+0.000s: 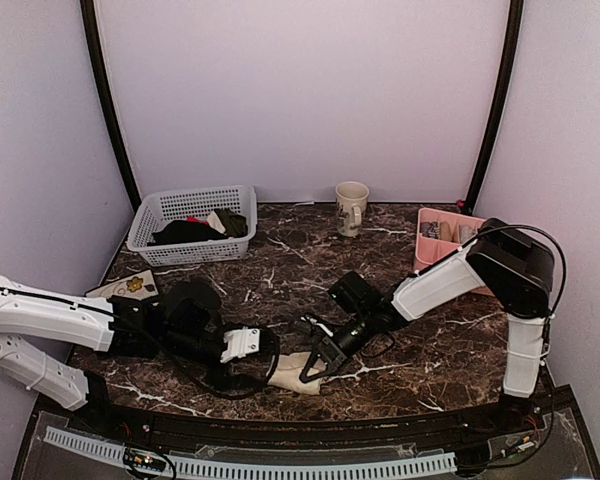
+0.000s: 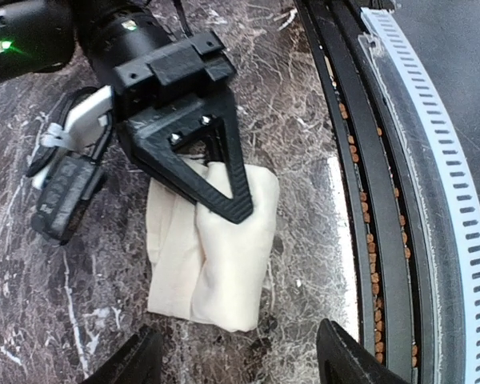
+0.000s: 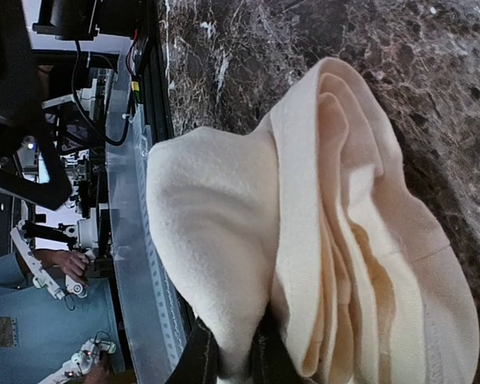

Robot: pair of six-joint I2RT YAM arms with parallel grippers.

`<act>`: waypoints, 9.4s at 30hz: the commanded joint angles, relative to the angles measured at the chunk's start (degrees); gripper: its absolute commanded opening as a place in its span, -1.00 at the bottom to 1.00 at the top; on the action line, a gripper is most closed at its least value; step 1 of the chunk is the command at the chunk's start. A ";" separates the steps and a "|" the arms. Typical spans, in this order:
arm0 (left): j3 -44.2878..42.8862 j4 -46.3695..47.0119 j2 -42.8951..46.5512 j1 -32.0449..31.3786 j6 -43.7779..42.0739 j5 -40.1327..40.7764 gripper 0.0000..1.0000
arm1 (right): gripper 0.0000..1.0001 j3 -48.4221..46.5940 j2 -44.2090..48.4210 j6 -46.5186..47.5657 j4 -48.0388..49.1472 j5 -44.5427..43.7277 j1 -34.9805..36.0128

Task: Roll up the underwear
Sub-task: Roll the underwear at the center of the board, then pick up the underwear from the center of the board, then place the underwear in the storage box.

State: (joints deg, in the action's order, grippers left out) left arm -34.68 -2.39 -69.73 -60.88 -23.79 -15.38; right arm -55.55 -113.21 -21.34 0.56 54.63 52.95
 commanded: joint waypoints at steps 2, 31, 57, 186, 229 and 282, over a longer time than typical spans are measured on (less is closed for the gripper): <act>-3.22 4.16 -7.35 -2.25 -0.92 3.80 0.37 | -1.00 2.15 -3.29 0.90 -0.45 0.31 -1.64; -18.60 -12.21 -30.43 -1.73 13.63 -11.36 -0.96 | -0.11 1.54 12.01 13.62 -5.39 -23.68 -2.23; -28.72 -22.69 -45.22 10.75 16.58 -32.57 -1.00 | 0.22 19.20 43.54 21.96 -5.53 -43.45 7.08; -0.48 18.90 -28.82 12.19 56.16 -26.63 -0.92 | -0.62 5.97 9.09 20.81 -9.98 -48.09 15.83; -8.57 8.09 -38.70 12.19 57.38 -30.76 -1.00 | 0.29 -12.43 6.41 38.64 -21.93 -59.69 25.61; -8.72 -3.92 -7.11 19.67 47.67 -4.75 0.98 | -1.00 -15.27 33.83 11.52 -36.49 -61.04 -52.34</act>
State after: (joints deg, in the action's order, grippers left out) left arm -44.62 -6.48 -78.39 -41.08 25.15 -20.86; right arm -68.47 -76.34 -10.74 -32.82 -5.41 6.35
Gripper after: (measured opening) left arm 0.991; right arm 0.166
